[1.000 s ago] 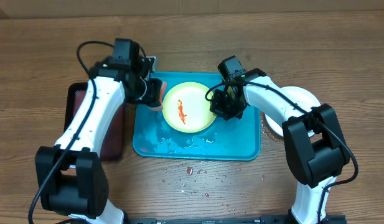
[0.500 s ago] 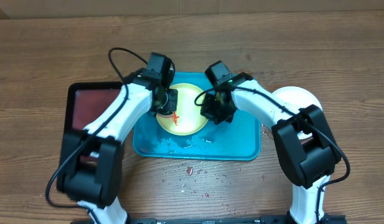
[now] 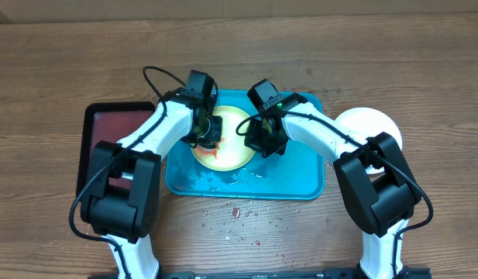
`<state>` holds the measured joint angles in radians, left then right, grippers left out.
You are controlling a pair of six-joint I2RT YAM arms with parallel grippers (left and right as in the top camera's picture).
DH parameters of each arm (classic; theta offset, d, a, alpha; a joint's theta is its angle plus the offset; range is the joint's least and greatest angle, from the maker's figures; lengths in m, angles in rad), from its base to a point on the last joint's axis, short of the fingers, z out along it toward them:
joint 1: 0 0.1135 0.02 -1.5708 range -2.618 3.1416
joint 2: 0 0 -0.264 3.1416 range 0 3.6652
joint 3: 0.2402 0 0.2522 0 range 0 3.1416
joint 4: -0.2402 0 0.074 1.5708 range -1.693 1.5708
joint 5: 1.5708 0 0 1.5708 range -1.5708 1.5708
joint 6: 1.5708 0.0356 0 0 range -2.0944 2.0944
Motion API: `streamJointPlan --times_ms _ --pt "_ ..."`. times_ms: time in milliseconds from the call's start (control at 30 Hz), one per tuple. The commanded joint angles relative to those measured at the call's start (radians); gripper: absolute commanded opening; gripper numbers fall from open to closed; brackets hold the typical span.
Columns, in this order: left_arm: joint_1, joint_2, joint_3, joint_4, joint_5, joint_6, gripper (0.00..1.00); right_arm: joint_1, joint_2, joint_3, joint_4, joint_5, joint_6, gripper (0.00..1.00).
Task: Clean dirty plates on tray and stack at the side
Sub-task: 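Bring the sponge in the left gripper onto the yellow plate, then scrub the yellow plate with the sponge while right gripper holds rim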
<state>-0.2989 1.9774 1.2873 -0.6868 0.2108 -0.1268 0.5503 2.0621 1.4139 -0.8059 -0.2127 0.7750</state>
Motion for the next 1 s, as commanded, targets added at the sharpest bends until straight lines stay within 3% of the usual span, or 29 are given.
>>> streamJointPlan --times_ms 0,133,200,400,600,667,767,967 --pt "-0.025 0.046 -0.013 -0.020 0.331 0.230 0.04 0.005 0.027 0.006 -0.002 0.029 0.007 0.04" --pt "-0.025 0.046 -0.013 -0.036 0.304 0.235 0.04 0.005 0.027 0.006 -0.003 0.029 0.007 0.04" --pt "-0.025 0.046 -0.013 -0.034 0.219 0.179 0.04 0.005 0.027 0.006 -0.003 0.030 0.007 0.04" --pt "-0.024 0.046 0.016 -0.065 -0.397 -0.266 0.04 0.005 0.027 0.006 -0.005 0.029 0.007 0.04" --pt "-0.042 0.046 0.089 -0.127 -0.657 -0.362 0.04 0.005 0.027 0.006 -0.006 0.033 0.006 0.04" --pt "-0.051 0.046 0.096 -0.138 -0.661 -0.367 0.04 0.005 0.027 0.006 -0.006 0.033 0.006 0.04" --pt "-0.060 0.046 0.095 -0.158 -0.532 -0.334 0.04 0.005 0.027 0.006 -0.006 0.037 0.007 0.04" --pt "-0.076 0.046 0.076 -0.182 -0.002 0.019 0.04 0.005 0.027 0.006 -0.006 0.037 0.007 0.04"
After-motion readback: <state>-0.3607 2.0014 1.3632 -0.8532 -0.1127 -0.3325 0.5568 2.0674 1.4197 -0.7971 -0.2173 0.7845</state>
